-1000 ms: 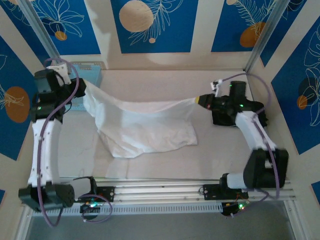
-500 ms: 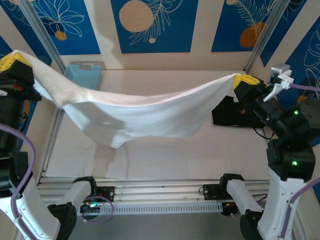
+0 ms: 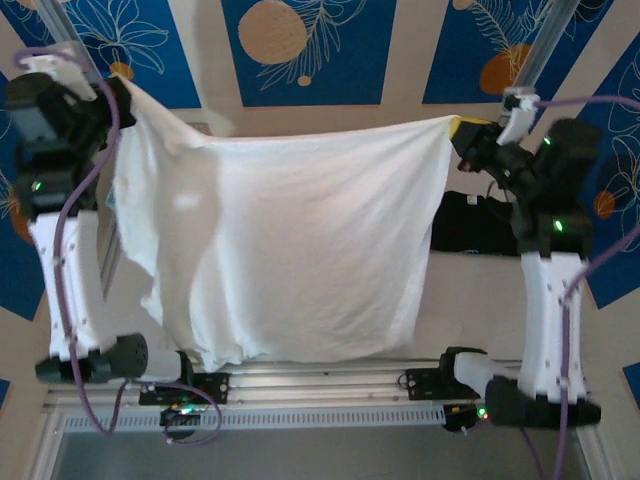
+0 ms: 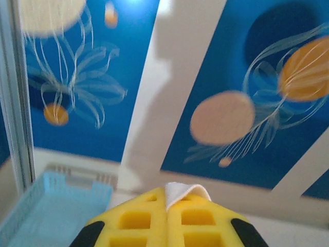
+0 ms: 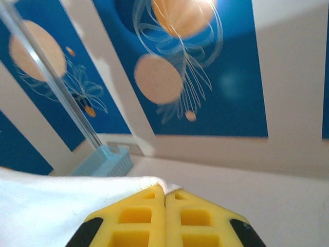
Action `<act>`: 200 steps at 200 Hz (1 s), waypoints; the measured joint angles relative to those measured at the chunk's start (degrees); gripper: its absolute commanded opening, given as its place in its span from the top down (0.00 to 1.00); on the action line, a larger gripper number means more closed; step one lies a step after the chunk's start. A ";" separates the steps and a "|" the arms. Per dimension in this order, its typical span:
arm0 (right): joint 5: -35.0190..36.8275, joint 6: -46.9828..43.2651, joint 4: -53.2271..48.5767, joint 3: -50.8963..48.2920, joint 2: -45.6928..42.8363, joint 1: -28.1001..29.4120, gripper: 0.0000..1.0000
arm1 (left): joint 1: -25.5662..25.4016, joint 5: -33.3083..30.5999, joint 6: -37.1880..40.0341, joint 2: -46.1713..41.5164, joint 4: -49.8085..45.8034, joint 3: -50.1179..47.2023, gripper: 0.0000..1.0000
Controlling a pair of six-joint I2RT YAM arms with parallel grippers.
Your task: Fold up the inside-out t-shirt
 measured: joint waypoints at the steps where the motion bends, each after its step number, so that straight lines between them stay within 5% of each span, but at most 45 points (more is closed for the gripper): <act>1: 0.00 -0.02 0.04 -0.04 0.22 0.02 1.00 | 0.00 0.02 0.00 0.17 -0.02 -0.09 1.00; 49: 0.20 -0.11 0.02 -3.08 4.13 0.22 1.00 | -0.04 1.38 -0.07 0.33 -0.44 -4.42 1.00; 117: 2.75 -2.25 -1.53 -5.22 -17.05 0.22 1.00 | -0.04 4.74 -3.69 -22.08 3.85 -12.35 1.00; 151: 5.07 -3.54 -4.74 -0.61 -23.93 0.22 1.00 | -0.04 4.70 -4.17 -28.00 4.87 -9.49 1.00; 200: 7.89 -5.68 -6.16 7.67 -24.15 0.22 1.00 | -0.02 3.08 -4.00 -25.62 6.12 0.37 1.00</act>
